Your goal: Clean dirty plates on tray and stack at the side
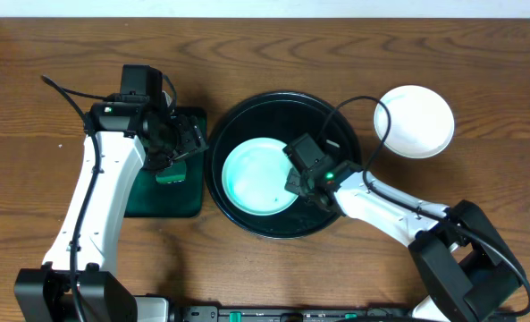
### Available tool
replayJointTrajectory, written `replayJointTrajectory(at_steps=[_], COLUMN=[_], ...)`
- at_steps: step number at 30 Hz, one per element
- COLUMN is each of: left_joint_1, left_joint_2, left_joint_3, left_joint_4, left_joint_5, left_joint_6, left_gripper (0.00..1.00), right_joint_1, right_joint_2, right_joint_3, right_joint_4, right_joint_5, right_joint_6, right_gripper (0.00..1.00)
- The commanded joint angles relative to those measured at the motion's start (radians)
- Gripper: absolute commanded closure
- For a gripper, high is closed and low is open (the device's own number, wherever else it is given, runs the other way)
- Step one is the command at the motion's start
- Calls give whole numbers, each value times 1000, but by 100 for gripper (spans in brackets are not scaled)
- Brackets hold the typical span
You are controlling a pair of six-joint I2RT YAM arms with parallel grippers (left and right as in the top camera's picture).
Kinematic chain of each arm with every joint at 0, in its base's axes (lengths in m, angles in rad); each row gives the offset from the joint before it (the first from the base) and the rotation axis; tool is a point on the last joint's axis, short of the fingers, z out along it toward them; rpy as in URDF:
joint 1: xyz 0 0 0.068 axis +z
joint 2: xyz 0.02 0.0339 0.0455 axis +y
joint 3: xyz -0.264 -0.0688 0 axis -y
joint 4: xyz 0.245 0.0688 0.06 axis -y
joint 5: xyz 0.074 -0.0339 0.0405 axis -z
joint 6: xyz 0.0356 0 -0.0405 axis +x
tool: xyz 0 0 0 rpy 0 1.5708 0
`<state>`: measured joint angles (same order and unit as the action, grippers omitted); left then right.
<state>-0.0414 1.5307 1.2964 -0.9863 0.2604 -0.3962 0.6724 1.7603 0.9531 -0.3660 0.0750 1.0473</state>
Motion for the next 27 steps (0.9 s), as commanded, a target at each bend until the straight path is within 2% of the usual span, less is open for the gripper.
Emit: replayJointTrajectory(at_steps=[1,5,7,9,11,18,19,20,22,24,27], left_joint_1=[-4,-4,-4,-4,-4,-4,-4,-4,-4,-4,-4], left_joint_2=[1,1,1,1,1,1,1,1,1,1,1], left_joint_3=[1,1,1,1,1,1,1,1,1,1,1], left_joint_4=[0,0,0,0,0,1,1,1,1,1,1], left_joint_5=[2,2,2,2,2,2,2,2,2,2,2], left_joint_6=[-9,-9,-9,-9,-9,-9,-9,-9,-9,-9,-9], left_gripper=[20,20,19,19,20,20,20,19,19,19,20], right_joint_1=[-58,-76,-74,-70,-69,-69,-69,-69,-71,-73,-85], right_joint_2=[6,6,6,6,5,-26,-41,-63,-84,-94,-86], right_joint_3=[-1,-1,-1,-1,-1,45,57,74,85,86,85], right_joint_4=[1,1,-44,-45,-28,-16,-16,-11,10,46,63], right_joint_5=[114,130,130,127,127,119,120,121,123,117,115], right_joint_6=[29,-7,78,97,55,-178,-245,-371,-534,-795,-1040], right_gripper=[99,99,98,96,70,57,52,42,33,30,31])
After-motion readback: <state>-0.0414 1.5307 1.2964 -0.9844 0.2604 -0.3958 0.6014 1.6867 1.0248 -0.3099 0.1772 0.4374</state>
